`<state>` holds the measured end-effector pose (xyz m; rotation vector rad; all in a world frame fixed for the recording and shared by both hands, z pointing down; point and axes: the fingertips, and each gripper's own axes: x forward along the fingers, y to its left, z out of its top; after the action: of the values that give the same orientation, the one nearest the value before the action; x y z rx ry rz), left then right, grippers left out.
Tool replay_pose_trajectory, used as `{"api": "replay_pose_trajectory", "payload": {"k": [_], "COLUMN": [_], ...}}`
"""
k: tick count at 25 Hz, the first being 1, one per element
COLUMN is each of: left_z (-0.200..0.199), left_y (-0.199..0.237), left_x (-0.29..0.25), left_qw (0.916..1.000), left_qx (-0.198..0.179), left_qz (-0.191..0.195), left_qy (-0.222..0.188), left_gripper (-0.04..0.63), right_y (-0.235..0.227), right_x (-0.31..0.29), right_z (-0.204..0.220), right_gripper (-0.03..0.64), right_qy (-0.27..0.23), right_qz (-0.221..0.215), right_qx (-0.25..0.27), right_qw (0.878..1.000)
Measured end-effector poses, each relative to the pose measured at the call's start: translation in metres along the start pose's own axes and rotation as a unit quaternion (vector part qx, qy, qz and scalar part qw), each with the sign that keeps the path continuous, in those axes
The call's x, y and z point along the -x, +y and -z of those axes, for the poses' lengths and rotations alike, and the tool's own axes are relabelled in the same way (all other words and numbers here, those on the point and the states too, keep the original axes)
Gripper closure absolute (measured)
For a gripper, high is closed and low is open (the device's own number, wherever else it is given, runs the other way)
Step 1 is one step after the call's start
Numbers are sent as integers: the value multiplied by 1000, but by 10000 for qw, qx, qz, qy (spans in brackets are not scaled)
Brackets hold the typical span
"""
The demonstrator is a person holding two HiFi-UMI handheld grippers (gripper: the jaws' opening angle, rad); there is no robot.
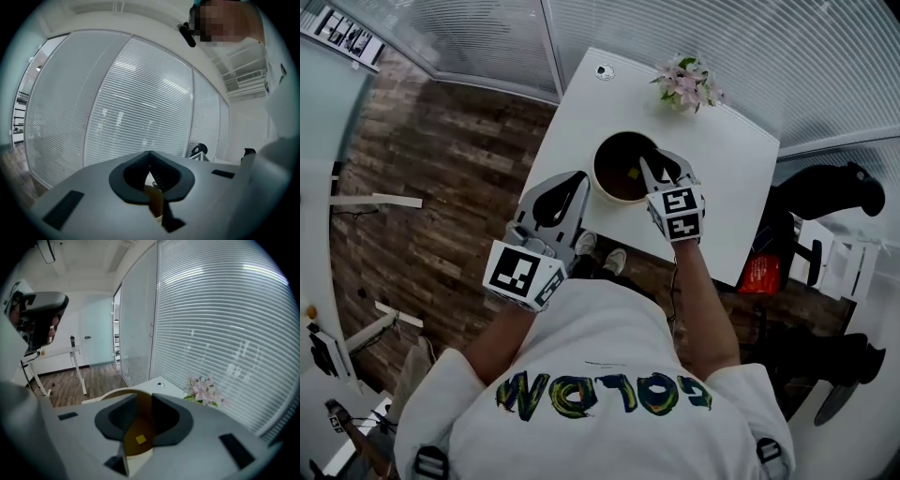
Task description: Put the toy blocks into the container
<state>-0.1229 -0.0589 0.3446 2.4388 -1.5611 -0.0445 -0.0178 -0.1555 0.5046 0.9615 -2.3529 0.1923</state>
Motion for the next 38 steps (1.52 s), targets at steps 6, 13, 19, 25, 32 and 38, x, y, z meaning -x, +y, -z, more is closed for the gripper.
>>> {"api": "replay_pose_trajectory", "payload": {"k": [6,13,19,25,32,38], "left_z": [2,4,6,15,40,61], "left_y": [-25,-66,-78,-71,-57,-46], "left_x": [-23,-54,-58,-57,-54,-53], "left_qw": [9990,9946,9934,9942,9942,9929], "left_qx": [-38,-97,-125,-99,-39,-1], "left_qz": [443,1026,1127,1031,876,780], "left_qy": [62,117,177,304,623,893], "left_gripper": [583,583,583,583,583,583], "right_y": [-39,-81,-92,-111,-137,-141], "right_x": [67,128,135,107,59,21], "right_z": [-9,30,39,85,167,218], "right_gripper": [520,522,520,494,433,414], "right_qy": [-397,-348,-331,137,769,1190], "right_qz": [665,1402,1574,1706,1983,1905], "right_qx": [-388,-767,-858,-1024,-1463,-1741], "right_qw": [9962,9865,9832,9799,9661,9588]}}
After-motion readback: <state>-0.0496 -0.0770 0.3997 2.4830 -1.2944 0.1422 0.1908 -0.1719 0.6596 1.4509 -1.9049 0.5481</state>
